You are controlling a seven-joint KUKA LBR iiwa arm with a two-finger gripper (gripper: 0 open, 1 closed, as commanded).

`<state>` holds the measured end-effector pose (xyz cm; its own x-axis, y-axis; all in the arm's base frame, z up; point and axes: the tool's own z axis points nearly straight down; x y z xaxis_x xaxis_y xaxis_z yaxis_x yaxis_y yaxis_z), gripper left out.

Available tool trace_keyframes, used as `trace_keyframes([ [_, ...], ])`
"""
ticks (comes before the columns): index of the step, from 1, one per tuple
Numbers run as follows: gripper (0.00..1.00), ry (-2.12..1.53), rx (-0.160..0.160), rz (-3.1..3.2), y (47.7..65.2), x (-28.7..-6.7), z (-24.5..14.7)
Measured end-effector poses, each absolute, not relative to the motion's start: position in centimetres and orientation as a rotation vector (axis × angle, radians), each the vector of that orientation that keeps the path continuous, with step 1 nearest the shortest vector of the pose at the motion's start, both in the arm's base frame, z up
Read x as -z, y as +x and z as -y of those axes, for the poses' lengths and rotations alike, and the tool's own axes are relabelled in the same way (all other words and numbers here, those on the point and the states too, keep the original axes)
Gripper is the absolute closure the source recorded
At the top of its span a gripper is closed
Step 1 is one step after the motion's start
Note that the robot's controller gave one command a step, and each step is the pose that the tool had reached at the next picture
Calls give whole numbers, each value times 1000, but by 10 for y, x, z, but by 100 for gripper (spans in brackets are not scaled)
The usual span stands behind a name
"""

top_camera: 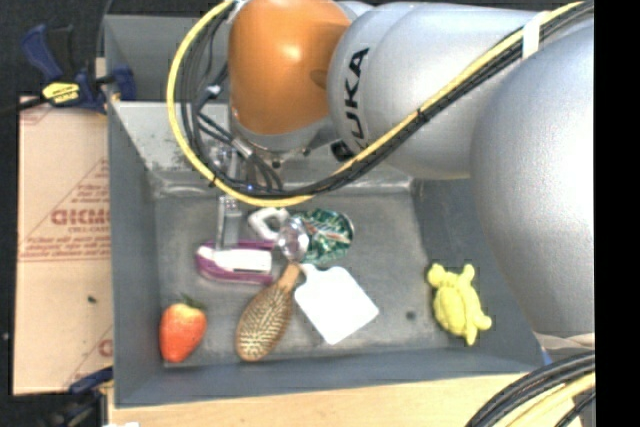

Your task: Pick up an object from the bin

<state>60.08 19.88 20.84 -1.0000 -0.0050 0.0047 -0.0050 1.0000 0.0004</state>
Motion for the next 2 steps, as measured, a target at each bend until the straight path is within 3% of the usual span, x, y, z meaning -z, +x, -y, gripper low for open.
trace_keyframes([
  [1, 0, 0, 3, 3145, 603, -214, -197],
  [2, 0, 82, 3, 3146, 587, -80, -125],
])
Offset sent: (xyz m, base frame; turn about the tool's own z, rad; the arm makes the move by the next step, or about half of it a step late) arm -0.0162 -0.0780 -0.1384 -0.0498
